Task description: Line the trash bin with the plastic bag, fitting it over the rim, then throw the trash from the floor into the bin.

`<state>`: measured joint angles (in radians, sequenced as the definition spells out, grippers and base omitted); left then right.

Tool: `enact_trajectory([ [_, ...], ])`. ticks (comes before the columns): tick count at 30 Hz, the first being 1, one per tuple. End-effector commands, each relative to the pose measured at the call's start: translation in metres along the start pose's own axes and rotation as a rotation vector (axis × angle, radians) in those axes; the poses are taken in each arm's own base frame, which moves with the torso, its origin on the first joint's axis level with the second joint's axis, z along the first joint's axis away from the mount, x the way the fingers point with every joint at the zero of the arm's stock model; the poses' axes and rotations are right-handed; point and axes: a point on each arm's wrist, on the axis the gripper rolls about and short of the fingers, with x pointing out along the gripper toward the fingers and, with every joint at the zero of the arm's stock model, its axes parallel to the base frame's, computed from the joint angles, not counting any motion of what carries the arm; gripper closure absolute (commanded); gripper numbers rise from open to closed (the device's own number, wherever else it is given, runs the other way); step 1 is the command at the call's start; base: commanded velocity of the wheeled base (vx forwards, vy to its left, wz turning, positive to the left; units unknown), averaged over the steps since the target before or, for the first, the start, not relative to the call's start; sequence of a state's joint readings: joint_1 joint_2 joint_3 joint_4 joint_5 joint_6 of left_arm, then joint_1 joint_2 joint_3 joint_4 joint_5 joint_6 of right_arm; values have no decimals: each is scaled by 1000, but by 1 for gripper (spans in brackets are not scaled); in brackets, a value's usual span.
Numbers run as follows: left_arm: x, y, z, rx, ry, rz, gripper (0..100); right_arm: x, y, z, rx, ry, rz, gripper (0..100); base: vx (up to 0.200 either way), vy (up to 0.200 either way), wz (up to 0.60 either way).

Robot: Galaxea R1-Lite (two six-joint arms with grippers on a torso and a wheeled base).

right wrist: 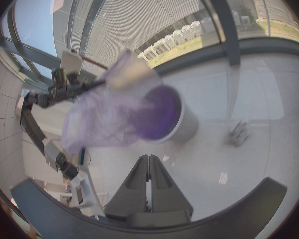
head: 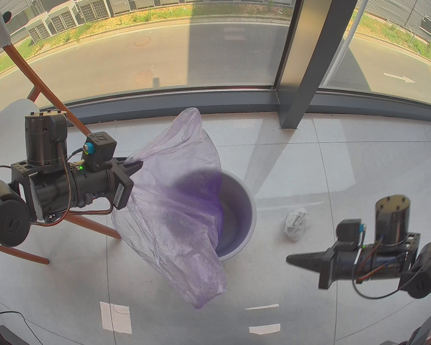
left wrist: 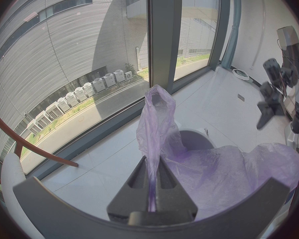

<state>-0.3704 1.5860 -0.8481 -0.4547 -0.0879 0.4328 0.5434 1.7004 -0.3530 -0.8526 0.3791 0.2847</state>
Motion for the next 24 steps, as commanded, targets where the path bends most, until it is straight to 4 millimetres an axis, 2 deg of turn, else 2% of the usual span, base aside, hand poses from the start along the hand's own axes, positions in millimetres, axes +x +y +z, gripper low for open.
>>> enact_trajectory([
  [1,3,2,-3,-8,24,40,100,38,9,-49,3,246,53,100,0,0,0],
  [7,5,3,-3,-12,26,50,100,57,28,-63,-39,309,123,100,0,0,0],
  [12,6,2,-5,-13,33,45,100,92,38,-73,-17,232,200,100,0,0,0],
  [15,7,2,-6,-13,38,46,100,113,47,-86,-2,167,271,100,0,0,0],
  [16,7,2,-6,-13,38,46,100,113,47,-86,-2,167,271,100,0,0,0],
  [19,7,2,-6,-13,38,46,100,136,53,-115,-8,148,320,100,0,0,0],
  [23,7,1,-7,-13,42,44,100,146,64,-118,-17,139,343,100,0,0,0],
  [24,7,1,-9,-13,47,42,100,154,69,-113,-20,107,364,100,0,0,0],
])
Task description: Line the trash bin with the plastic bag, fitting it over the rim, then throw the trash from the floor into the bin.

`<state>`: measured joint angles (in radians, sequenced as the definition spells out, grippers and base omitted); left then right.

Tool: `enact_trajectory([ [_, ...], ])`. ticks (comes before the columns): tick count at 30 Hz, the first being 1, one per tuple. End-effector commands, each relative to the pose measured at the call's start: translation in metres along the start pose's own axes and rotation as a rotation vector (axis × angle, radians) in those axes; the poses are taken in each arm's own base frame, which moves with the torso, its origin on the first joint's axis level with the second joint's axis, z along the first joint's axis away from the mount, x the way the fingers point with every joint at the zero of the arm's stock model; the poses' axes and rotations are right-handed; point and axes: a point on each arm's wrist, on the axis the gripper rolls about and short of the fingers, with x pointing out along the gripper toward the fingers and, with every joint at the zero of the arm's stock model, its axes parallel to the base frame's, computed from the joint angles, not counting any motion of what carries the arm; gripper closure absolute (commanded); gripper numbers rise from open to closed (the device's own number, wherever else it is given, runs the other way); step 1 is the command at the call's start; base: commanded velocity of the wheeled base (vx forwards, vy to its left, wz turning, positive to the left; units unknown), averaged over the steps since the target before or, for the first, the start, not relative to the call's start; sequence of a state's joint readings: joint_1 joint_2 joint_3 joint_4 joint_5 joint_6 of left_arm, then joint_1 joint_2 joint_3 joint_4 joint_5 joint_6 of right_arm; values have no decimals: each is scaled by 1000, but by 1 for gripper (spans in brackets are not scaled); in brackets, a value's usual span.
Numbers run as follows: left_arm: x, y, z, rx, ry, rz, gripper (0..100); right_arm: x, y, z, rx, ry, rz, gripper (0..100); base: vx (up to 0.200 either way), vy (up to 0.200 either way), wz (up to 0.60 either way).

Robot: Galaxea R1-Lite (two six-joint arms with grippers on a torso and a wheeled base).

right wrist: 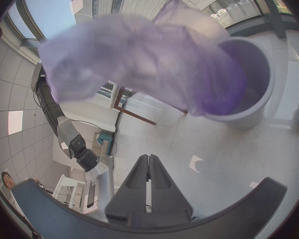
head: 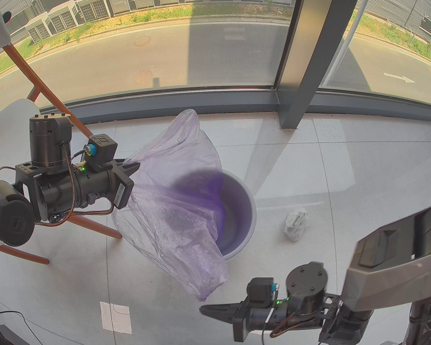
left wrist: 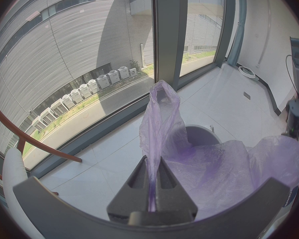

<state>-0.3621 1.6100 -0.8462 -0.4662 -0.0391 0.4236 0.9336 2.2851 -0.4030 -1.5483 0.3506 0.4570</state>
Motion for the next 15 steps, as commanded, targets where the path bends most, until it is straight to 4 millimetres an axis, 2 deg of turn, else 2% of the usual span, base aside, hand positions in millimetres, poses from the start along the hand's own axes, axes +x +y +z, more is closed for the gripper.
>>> enact_trajectory([
  [1,0,-2,-4,-1,14,-5,100,43,0,-28,19,46,35,100,0,0,0],
  [7,0,-3,-6,-1,21,-9,100,67,-9,-9,6,-68,33,100,0,0,0],
  [15,-1,-4,-9,-2,30,-12,100,80,-23,8,-3,-157,17,100,0,0,0],
])
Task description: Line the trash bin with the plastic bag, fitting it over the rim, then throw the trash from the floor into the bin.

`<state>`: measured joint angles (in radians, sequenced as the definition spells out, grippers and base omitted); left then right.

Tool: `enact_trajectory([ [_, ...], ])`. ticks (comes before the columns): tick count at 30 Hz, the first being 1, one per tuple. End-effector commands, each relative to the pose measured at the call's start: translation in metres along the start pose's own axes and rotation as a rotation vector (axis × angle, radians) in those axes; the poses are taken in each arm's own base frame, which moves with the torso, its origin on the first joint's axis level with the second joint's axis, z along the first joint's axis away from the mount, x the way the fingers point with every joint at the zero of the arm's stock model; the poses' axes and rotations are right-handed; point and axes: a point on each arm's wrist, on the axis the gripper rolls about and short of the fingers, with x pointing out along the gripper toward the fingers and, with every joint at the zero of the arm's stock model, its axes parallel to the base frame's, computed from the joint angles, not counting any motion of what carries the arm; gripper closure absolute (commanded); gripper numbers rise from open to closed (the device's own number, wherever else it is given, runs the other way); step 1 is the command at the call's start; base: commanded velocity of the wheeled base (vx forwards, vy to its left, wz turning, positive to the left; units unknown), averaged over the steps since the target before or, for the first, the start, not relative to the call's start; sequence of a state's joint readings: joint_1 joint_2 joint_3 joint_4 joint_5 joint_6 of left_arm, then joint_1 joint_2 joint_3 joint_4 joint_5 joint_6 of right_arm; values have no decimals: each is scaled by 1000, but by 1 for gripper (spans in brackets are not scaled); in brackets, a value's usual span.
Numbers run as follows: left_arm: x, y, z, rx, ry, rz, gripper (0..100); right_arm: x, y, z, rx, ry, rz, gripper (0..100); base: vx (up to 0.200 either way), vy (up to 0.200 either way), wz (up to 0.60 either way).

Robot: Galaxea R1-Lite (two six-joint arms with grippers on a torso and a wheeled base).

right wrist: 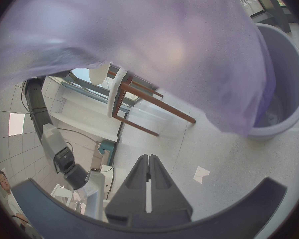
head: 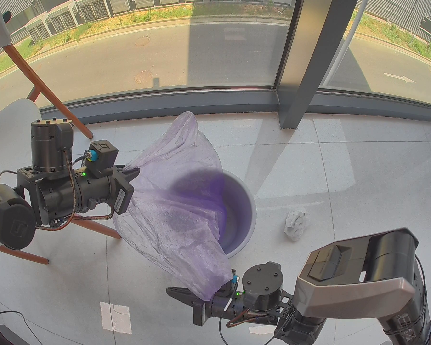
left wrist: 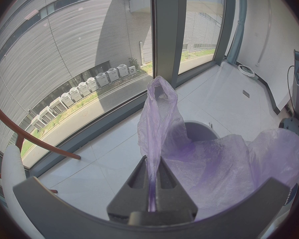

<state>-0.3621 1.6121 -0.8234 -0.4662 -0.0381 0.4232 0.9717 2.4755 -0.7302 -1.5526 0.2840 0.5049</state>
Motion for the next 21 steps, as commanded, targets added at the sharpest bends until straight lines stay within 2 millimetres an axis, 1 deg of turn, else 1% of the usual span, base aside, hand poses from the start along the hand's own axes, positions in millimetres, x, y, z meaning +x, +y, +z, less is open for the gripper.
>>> enact_trajectory([
  [1,-1,-1,-3,0,8,-4,100,8,-13,3,-2,-35,-18,100,0,0,0],
  [3,-2,-1,-4,-1,11,-4,100,8,-22,13,-9,-68,-34,100,0,0,0],
  [6,-3,-2,-5,-1,14,-5,100,6,-33,22,-15,-99,-70,100,0,0,0],
  [7,-3,-3,-6,-1,18,-7,100,5,-40,24,-34,-110,-91,100,0,0,0],
  [8,-3,-3,-6,-1,18,-7,100,5,-40,24,-34,-110,-91,100,0,0,0],
  [9,-3,-3,-7,-1,22,-7,100,5,-51,30,-87,-129,-115,100,0,0,0],
  [11,-3,-3,-7,-1,21,-8,100,5,-56,35,-113,-140,-128,100,0,0,0],
  [15,-3,-3,-8,1,23,-9,100,9,-58,44,-125,-167,-127,100,0,0,0],
  [18,-3,-4,-9,1,28,-11,100,11,-63,52,-140,-177,-145,100,0,0,0],
  [21,-3,-4,-9,4,29,-13,100,16,-70,65,-174,-230,-172,100,0,0,0],
])
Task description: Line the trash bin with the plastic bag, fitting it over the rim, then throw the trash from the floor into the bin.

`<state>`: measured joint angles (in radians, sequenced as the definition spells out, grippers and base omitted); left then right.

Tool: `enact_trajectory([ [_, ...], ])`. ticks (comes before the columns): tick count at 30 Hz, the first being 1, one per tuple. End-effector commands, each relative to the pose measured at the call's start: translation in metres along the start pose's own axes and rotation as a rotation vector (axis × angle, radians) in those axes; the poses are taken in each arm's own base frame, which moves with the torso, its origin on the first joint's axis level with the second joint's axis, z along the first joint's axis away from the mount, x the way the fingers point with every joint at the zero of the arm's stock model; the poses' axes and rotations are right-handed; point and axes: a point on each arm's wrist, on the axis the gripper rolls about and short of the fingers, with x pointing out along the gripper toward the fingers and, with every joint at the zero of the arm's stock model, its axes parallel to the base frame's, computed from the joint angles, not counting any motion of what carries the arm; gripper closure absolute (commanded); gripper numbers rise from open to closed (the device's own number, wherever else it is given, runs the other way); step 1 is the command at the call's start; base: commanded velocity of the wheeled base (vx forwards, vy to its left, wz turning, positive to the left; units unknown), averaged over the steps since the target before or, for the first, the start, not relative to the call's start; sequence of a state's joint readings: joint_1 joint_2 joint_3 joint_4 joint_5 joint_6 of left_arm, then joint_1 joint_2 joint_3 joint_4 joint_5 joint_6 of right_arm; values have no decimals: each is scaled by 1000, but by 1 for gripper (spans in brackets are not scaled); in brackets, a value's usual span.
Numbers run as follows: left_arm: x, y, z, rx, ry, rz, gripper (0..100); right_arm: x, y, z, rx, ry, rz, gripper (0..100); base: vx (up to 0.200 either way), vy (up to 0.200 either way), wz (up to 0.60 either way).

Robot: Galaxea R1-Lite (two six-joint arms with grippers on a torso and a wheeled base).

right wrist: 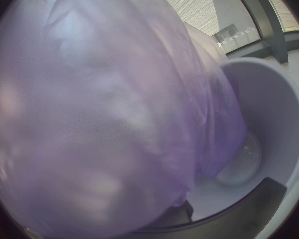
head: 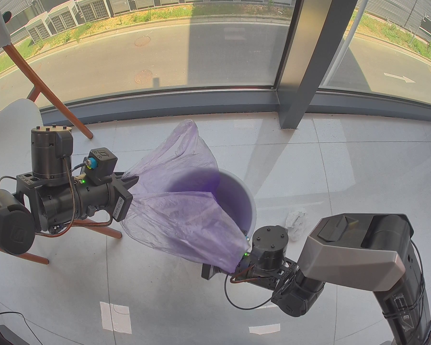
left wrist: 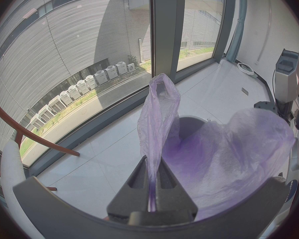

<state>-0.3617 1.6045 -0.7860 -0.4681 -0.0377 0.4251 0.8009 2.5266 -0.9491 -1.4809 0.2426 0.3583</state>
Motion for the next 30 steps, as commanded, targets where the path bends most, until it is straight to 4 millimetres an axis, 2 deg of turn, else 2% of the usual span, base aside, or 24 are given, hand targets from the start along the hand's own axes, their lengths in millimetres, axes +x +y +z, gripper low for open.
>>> enact_trajectory([
  [1,-1,-1,-2,4,5,-3,100,11,-13,19,-32,-69,-36,100,0,0,0],
  [5,-1,-2,-4,5,13,-10,100,15,-21,28,-42,-80,-57,100,0,0,0],
  [8,-1,-4,-8,5,22,-16,100,21,-36,38,-112,-117,-87,100,0,0,0],
  [11,-2,-4,-8,5,23,-15,100,23,-48,37,-155,-124,-109,100,0,0,0],
  [20,-1,-6,-12,11,31,-22,100,24,-52,27,-226,-82,-127,100,0,0,0],
  [24,0,-7,-11,12,25,-24,100,23,-38,33,-243,-69,-108,100,0,0,0],
  [25,1,-7,-11,14,25,-24,100,21,-28,37,-244,-66,-89,100,0,0,0],
  [30,11,-4,-5,15,15,-18,100,0,5,42,-225,17,-36,100,0,0,0],
])
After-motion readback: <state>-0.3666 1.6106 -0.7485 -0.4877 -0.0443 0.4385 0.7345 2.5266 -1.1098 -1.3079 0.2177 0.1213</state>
